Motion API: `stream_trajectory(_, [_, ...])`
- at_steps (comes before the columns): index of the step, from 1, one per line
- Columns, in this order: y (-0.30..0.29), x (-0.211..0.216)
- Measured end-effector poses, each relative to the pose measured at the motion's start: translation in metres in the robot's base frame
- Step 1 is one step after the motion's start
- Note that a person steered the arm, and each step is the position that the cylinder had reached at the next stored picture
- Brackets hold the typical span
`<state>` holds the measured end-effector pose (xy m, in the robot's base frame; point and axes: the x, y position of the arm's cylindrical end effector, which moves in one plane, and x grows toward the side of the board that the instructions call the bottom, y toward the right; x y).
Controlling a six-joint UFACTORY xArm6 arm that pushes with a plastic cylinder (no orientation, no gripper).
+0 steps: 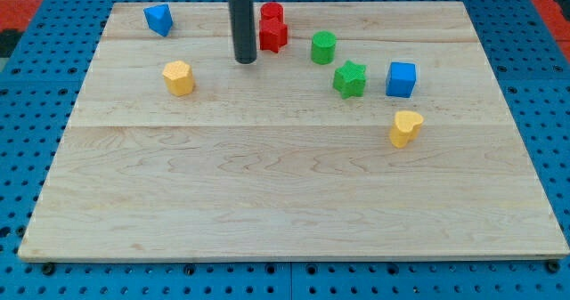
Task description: Separate the red blocks from each other
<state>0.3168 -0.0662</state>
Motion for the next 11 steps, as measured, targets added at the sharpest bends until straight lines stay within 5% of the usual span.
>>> stream_trajectory(2, [-0.014,-0.046])
stream_trajectory(3, [0.048,-0.087])
stream_trajectory(4, [0.076,-0.082])
stream_trajectory(5, [-0.004,-0.054])
stream_trajectory(6, [-0.024,-0.033])
stream_trajectory(7, [-0.009,-0.072])
stream_trajectory(11, [0.188,-0.095])
